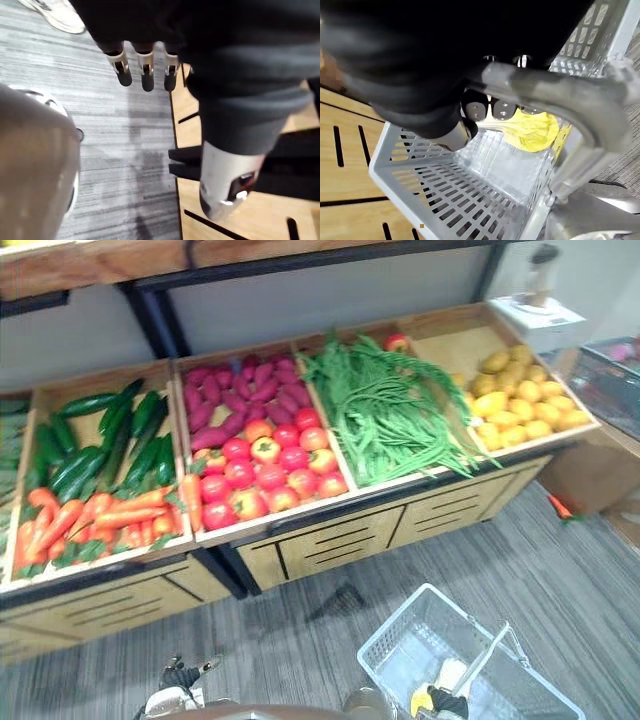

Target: Pick vegetable in the basket

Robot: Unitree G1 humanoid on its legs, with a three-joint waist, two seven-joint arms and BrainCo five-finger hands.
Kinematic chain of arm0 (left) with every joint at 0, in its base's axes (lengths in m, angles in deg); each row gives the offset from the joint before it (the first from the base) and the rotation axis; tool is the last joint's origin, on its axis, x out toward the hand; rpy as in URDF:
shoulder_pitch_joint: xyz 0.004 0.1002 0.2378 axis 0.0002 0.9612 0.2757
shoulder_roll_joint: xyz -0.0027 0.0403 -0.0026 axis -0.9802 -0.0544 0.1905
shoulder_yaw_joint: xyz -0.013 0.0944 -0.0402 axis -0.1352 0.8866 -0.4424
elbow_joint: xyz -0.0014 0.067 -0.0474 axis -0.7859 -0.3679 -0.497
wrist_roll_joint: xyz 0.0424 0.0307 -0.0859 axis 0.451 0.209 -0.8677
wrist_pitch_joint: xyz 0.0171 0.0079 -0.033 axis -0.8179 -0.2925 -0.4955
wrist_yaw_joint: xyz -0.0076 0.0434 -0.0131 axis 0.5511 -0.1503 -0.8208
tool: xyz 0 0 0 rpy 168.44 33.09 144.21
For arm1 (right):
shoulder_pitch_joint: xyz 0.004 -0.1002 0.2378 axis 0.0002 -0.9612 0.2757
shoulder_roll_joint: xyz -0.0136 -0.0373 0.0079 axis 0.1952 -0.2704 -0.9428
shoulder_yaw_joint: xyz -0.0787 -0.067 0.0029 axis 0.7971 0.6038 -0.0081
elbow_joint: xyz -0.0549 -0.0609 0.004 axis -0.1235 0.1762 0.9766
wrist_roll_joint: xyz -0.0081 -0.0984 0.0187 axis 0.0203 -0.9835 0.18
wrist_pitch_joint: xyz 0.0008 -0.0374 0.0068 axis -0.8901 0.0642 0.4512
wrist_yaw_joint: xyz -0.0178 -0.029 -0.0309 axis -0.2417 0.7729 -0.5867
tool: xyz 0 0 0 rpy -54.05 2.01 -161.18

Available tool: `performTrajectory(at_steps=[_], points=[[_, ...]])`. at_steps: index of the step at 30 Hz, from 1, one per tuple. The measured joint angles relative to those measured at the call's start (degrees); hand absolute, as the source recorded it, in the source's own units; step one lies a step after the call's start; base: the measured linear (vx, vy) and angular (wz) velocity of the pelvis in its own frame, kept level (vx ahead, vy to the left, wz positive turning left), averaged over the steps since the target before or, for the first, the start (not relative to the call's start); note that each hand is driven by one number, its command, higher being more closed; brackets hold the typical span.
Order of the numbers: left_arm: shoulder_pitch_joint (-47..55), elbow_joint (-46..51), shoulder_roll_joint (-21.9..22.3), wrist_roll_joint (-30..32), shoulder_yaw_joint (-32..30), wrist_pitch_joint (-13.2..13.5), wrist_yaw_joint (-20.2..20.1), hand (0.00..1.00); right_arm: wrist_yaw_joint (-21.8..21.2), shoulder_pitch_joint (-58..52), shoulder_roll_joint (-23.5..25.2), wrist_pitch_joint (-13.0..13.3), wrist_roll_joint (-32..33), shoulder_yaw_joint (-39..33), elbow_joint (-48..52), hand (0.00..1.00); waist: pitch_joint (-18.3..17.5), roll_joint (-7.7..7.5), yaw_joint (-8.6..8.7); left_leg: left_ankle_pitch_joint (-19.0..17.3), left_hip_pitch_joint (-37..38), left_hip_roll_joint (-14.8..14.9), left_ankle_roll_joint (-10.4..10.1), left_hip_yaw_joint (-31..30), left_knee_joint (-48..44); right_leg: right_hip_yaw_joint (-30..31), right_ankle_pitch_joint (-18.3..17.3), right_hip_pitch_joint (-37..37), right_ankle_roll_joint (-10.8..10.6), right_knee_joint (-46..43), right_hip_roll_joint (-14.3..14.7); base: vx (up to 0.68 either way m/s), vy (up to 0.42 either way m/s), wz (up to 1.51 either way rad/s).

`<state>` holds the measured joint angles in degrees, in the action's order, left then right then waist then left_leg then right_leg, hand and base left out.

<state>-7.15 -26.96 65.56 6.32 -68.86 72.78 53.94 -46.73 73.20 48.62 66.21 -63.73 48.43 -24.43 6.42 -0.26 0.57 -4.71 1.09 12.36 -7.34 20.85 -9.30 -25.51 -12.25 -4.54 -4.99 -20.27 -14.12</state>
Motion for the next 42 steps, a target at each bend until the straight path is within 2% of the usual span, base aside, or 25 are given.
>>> performTrajectory(at_steps=[2, 5, 9, 12, 14, 19, 24, 27, 30, 34, 35, 37, 40, 42], points=[[-0.24, -0.64, -0.73, -1.27, 0.72, -0.03, 0.11, 0.0, 0.01, 0.85, -0.37, -0.01, -0.01, -0.79, -1.05, 1.0, 0.16, -0.25, 0.12, 0.86, -0.16, -0.9, -0.34, 0.14, 2.65, -0.24, 0.88, -0.14, -0.87, 1.7, -0.06, -0.04, 0.13, 0.29], [-0.4, -1.79, -1.94, -1.25, 3.47, 0.0, 0.14, 0.0, -0.02, 1.22, -1.28, -0.09, -0.02, -1.11, -2.21, 1.0, 0.24, -0.1, 0.61, 2.6, 1.24, -1.92, -0.17, 0.36, 5.95, -0.26, 3.6, 1.08, -0.97, 5.19, 0.4, -0.05, 0.079, 0.0], [-0.49, -2.98, -3.02, -1.22, 7.35, 0.0, 0.08, 0.0, -0.04, 1.49, -1.73, -0.09, -0.12, -0.92, -3.24, 1.0, 0.33, -0.11, 1.01, 2.86, 2.16, -3.11, -0.08, 0.29, 9.44, 0.36, 5.72, 1.12, -1.63, 7.4, 0.78, -0.08, 0.085, -0.09], [-0.69, -2.91, -4.25, -1.22, 9.96, 0.12, 0.05, 0.0, 0.0, 1.61, -1.68, -0.21, -0.11, 0.46, -4.03, 1.0, 0.71, -0.78, 0.95, 2.89, 2.62, -4.48, 0.11, 0.19, 11.4, 0.62, 7.1, 0.93, -2.29, 8.26, 0.24, -0.09, 0.091, 0.02], [-0.7, -2.92, -6.15, -1.16, 11.57, 0.42, 0.04, 0.0, -0.03, 2.32, -1.36, -0.35, -0.09, 2.33, -4.1, 1.0, 1.23, -1.98, 0.93, 3.26, 3.37, -5.6, 0.91, 0.27, 12.84, 1.26, 7.73, 0.79, -2.59, 8.13, -0.65, -0.12, 0.086, -0.03], [-0.43, -3.09, -8.67, -1.15, 12.11, 0.35, 0.04, 0.0, 0.0, 3.06, -0.98, -0.38, -0.1, 4.19, -4.06, 1.0, 1.73, -3.68, 0.9, 3.21, 4.3, -7.32, 1.62, 0.24, 15.02, 2.99, 7.82, -0.15, -2.7, 6.26, -2.07, -0.05, 0.067, 0.01], [0.83, -4.76, -9.88, -0.73, 11.11, -0.07, -0.01, 0.0, -0.31, 3.28, -1.12, -0.25, -0.25, 6.49, -4.07, 1.0, 2.41, -3.81, 0.78, 3.38, 4.13, -6.67, 1.01, -0.53, 15.12, 7.36, 8.23, -0.25, -2.06, 6.73, -0.07, 0.04, -0.002, 0.02], [0.54, -5.4, -9.94, -0.65, 10.47, -0.1, 0.1, 0.0, -1.06, 3.31, -1.68, -0.26, -0.3, 7.84, -4.12, 1.0, 2.47, -3.92, 0.73, 3.74, 4.14, -6.54, 1.35, -1.02, 14.86, 8.79, 8.23, 0.09, -2.06, 7.24, 0.35, 0.08, -0.012, 0.08], [0.05, -1.81, -9.94, -0.59, 8.92, -0.2, 1.19, 0.0, -1.03, 3.3, -1.64, -0.09, -0.79, 8.02, -4.14, 1.0, 2.47, -4.22, 0.71, 3.81, 4.18, -6.81, 1.42, -1.37, 14.74, 8.77, 8.23, 0.94, -2.08, 8.77, 0.32, 0.08, 0.013, 0.09], [0.47, 14.5, -10.31, 3.88, 7.35, 0.72, 13.75, 0.0, 0.58, 2.66, -1.58, 1.45, -0.91, 8.6, -4.36, 1.0, 2.53, -4.42, 0.73, 4.35, 2.38, -7.06, 1.71, -4.23, 14.71, 7.05, 8.32, 2.26, -2.24, 12.0, 0.41, 0.05, -0.004, 0.33], [0.5, 19.99, -10.49, 5.63, 7.19, 0.83, 17.96, 0.0, 1.2, 2.21, -1.58, 2.11, -0.91, 8.65, -4.37, 1.0, 2.63, -4.27, 0.56, 4.43, 2.08, -7.05, 1.7, -4.7, 14.71, 6.8, 8.36, 2.74, -2.31, 12.86, 0.57, 0.04, -0.012, 0.27], [0.78, 27.92, -10.84, 9.03, 6.36, 1.29, 23.52, 0.0, 1.99, 1.8, -1.63, 2.57, -0.9, 9.06, -4.36, 1.0, 2.71, -3.84, 0.48, 4.43, 2.07, -7.01, 1.7, -5.02, 14.71, 6.71, 8.41, 3.07, -2.38, 13.34, 0.7, 0.04, -0.008, 0.09], [0.14, 36.9, -13.04, 13.54, 5.94, 2.23, 29.05, 0.0, 2.76, 1.57, -1.95, 2.6, -0.94, 9.06, -4.33, 1.0, 2.87, -3.03, 0.75, 4.41, 2.08, -7.02, 1.72, -5.49, 14.71, 6.57, 8.43, 3.54, -2.39, 13.78, 0.73, 0.03, -0.002, 0.06], [-0.6, 40.84, -14.09, 15.16, 5.84, 2.56, 30.6, 0.0, 2.67, 1.55, -2.26, 2.6, -1.04, 9.08, -4.33, 1.0, 2.85, -2.82, 0.72, 4.4, 2.1, -7.05, 1.74, -5.45, 14.71, 6.75, 8.53, 3.68, -2.52, 14.19, 0.78, 0.0, 0.0, 0.0]])
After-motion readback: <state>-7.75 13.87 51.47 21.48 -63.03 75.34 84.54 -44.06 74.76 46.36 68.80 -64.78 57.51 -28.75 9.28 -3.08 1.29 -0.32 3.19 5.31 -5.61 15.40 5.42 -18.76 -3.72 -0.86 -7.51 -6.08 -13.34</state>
